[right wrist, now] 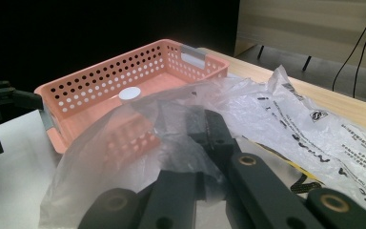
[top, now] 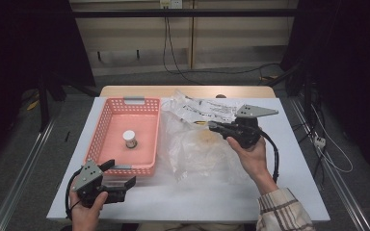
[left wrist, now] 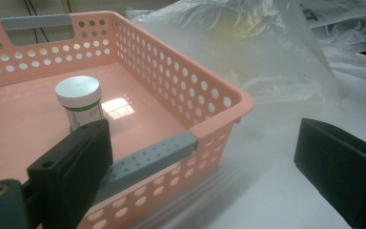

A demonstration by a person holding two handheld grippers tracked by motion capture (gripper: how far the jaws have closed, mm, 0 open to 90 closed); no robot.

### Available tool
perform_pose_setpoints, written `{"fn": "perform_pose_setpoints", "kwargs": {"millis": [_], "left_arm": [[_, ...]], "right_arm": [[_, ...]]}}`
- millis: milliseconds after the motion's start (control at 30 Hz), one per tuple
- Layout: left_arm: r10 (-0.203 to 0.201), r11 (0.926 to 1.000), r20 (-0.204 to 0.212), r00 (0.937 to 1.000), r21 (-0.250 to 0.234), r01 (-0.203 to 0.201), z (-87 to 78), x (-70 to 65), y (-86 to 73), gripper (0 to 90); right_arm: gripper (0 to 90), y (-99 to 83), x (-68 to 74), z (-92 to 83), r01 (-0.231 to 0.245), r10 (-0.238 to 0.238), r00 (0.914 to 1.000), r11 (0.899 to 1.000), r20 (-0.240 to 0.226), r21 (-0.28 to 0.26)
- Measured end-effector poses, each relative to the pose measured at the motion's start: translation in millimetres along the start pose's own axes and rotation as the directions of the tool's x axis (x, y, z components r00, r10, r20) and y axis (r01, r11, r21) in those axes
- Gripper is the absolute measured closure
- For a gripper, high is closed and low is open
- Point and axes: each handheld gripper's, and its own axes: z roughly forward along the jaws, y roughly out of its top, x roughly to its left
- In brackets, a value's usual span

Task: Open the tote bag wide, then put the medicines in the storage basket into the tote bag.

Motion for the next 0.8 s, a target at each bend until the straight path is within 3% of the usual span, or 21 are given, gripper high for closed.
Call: {"fn": "perform_pose_setpoints", "kwargs": {"millis": [400,467,533,633,733,800], "left_arm": [[-0.026,0.9989,0.024,0.9994,0.039,0.025,-2.0,7.4,8.3,7.5],[-0.003,0.9983,0.018,0.9998,0.059,0.002,-2.2,7.7,12.3,7.9],[-0.02,0.9961,0.033,0.9993,0.087,0.017,0.2,8.5,16.8,5.9],[-0.002,0.9939,0.031,0.9995,0.111,-0.002,3.4,9.5,24.1,6.6],[0.014,0.9935,-0.006,0.9999,0.113,-0.013,8.3,11.8,32.4,6.9],[0.033,0.9919,0.003,0.9995,0.123,-0.033,12.2,14.7,38.6,7.7]], "right_arm": [[90.0,-1.6,-6.5,0.9,-0.018,0.018,0.9998,1.0,-0.012,-0.001],[90.0,-2.2,-6.0,0.8,-0.021,0.02,0.9997,1.0,-0.015,-0.003],[90.0,-2.0,-5.8,1.5,-0.014,0.014,0.9999,1.0,-0.009,0.002],[90.0,-2.3,-5.9,1.9,-0.017,0.017,0.9997,1.0,-0.016,0.006],[90.0,-2.8,-6.1,2.2,-0.016,0.016,0.9997,1.0,-0.018,0.01],[90.0,-1.9,-6.5,1.8,-0.018,0.018,0.9996,1.0,-0.02,0.006]]}}
